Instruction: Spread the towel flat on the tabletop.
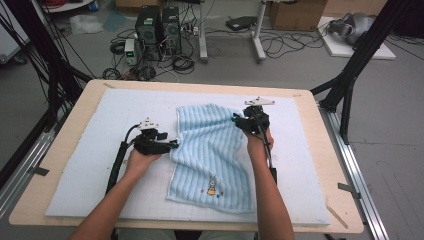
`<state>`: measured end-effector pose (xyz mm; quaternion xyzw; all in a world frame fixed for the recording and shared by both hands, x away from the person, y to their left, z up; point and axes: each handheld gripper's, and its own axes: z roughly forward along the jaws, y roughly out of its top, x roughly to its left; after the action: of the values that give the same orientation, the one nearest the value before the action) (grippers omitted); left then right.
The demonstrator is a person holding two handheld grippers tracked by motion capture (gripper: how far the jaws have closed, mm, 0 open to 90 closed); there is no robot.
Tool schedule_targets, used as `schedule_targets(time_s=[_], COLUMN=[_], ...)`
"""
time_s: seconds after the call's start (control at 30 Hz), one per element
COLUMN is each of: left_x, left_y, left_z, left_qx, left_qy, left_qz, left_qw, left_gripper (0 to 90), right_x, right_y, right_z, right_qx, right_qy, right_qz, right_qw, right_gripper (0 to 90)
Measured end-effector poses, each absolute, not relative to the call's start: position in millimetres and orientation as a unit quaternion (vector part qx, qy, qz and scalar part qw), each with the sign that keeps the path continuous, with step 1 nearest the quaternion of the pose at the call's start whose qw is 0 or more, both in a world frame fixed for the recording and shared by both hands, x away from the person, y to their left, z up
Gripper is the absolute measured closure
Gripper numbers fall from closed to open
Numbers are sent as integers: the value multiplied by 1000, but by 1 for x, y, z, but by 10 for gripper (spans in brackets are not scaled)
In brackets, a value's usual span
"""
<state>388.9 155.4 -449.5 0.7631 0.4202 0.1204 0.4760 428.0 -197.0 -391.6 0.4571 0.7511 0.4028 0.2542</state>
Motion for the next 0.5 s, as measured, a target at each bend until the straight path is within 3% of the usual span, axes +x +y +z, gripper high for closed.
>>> schedule_targets(time_s=[0.23,0.37,0.47,0.5], left_x=[392,394,395,396], left_y=[131,125,127,128], left_z=[-448,-452,-452,-451], left_qx=[781,787,790,789], left_qy=[399,412,410,410], left_qz=[104,110,113,118], left_qw=[470,446,441,441], left_gripper=[398,565,800,838], right_x=[394,380,375,375], right_y=[-203,-208,-206,-205], right_z=[-396,-402,-407,-408], right_qx=[427,425,425,421], right_qy=[775,783,797,803], right_qz=[408,406,388,382], right_qw=[226,205,182,178], right_gripper=[489,482,463,463])
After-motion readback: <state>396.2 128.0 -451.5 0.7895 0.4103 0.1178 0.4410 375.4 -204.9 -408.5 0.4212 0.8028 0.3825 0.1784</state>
